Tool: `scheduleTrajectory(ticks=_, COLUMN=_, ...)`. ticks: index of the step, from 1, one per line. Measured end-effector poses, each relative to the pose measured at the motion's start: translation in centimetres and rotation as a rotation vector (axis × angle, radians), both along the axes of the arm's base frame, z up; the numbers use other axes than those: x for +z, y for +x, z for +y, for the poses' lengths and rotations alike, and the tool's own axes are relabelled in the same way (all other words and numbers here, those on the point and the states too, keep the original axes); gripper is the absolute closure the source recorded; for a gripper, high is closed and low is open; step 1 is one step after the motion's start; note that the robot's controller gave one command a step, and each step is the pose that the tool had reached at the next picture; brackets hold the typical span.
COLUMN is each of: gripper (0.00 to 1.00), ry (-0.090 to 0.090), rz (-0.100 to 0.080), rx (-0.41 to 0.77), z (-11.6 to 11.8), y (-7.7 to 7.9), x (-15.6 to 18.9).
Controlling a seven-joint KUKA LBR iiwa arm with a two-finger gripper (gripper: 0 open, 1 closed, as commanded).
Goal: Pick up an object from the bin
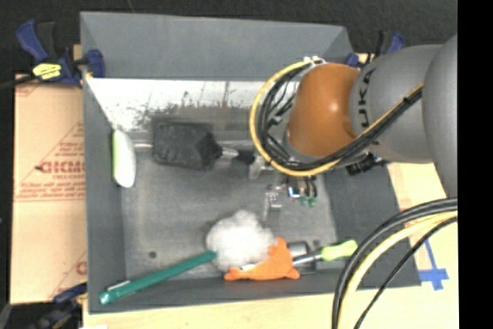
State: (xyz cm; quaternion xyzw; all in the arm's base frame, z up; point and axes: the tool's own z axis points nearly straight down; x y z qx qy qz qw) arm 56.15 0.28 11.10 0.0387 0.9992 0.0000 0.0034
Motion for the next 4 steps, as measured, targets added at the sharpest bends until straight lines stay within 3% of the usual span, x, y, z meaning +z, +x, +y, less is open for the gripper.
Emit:
scheduleTrajectory(ticks=1, gripper=0.00, ry=-0.012, rz=-0.009, rx=0.316, z=-2.5, y=2.2, x=-3.0)
scheduleTrajectory(ticks=2, gripper=0.00, ry=-0.003, rz=-0.005, rx=0.055, z=-2.4, y=-2.7, x=-1.8)
scheduleTrajectory(ticks=3, gripper=0.00, ry=-0.011, rz=-0.007, rx=0.277, z=-4.8, y=-3.8, x=-3.3)
scheduleTrajectory(ticks=4, gripper=0.00, ry=-0.004, rz=-0.006, rx=0.023, z=1.1, y=-6.9, x=-3.4)
